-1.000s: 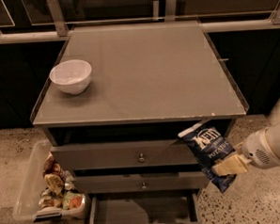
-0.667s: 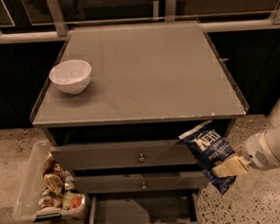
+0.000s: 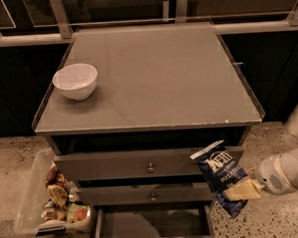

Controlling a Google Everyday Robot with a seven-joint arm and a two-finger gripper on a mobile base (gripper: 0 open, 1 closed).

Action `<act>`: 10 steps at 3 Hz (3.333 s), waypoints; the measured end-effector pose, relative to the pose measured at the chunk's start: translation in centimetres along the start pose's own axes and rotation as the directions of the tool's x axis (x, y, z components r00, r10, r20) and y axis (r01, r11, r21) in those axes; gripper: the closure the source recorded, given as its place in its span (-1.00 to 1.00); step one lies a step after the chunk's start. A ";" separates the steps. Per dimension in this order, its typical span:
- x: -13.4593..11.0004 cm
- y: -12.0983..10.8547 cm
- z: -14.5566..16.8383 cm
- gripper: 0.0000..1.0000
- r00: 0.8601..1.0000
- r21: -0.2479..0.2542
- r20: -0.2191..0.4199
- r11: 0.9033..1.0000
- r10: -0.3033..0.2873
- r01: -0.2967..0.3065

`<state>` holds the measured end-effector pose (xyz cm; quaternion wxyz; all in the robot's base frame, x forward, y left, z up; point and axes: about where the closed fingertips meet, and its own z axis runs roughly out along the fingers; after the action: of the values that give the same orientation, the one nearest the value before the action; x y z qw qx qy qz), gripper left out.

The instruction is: Place blue chip bag into bottom drawer

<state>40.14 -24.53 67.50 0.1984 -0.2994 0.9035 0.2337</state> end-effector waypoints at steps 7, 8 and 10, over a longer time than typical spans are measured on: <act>12.0 -2.5 22.4 1.00 0.911 -0.348 -0.170 0.842 0.376 -0.413; 14.1 -5.5 26.2 1.00 0.860 -0.343 -0.135 0.791 0.492 -0.506; 17.0 -9.1 33.4 1.00 0.771 -0.353 -0.160 0.694 0.616 -0.628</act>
Offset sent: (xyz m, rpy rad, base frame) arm -0.0250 0.0640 -0.2108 0.2964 0.4564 0.0894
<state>40.56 -20.55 29.18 0.0315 -0.0127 0.8894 0.4559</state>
